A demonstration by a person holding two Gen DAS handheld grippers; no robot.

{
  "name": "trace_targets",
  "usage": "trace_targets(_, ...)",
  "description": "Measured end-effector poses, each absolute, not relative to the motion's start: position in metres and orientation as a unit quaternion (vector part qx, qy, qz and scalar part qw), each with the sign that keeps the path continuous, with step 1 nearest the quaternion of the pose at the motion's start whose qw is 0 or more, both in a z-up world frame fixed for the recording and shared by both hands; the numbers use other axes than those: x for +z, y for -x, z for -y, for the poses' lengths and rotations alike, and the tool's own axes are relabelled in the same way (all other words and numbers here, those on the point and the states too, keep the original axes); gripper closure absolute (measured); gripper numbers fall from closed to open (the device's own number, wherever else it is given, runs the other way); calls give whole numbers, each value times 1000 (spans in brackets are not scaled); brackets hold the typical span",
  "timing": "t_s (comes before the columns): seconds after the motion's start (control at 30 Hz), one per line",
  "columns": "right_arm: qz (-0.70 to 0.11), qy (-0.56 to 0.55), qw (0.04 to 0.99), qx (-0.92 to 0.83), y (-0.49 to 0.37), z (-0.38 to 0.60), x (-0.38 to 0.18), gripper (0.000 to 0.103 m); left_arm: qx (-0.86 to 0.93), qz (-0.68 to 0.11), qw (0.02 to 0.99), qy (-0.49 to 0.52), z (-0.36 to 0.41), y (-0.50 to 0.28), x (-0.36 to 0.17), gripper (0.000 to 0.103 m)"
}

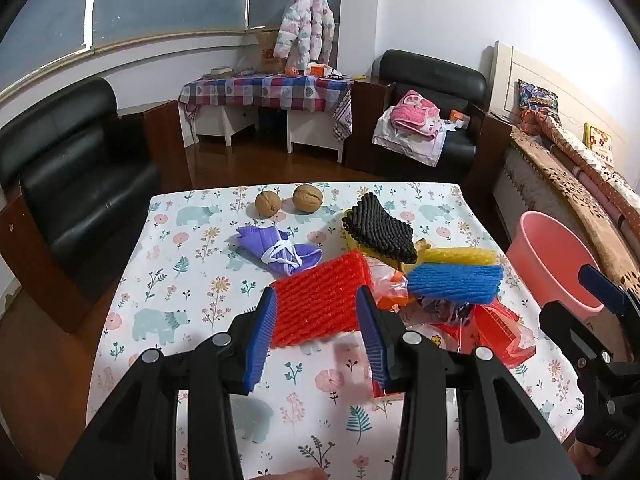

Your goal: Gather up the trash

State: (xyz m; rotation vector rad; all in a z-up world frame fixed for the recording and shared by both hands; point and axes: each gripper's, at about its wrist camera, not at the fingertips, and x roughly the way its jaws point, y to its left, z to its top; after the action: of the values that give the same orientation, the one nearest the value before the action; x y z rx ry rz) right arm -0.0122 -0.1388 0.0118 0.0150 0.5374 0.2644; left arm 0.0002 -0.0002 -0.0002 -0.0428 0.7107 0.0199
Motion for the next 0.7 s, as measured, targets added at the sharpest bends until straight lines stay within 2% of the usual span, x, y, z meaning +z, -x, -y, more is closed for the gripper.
trace_targets(0.7,-269,-15,954,132,12,143,9,7,9,-350,936,23,0,0,0,62)
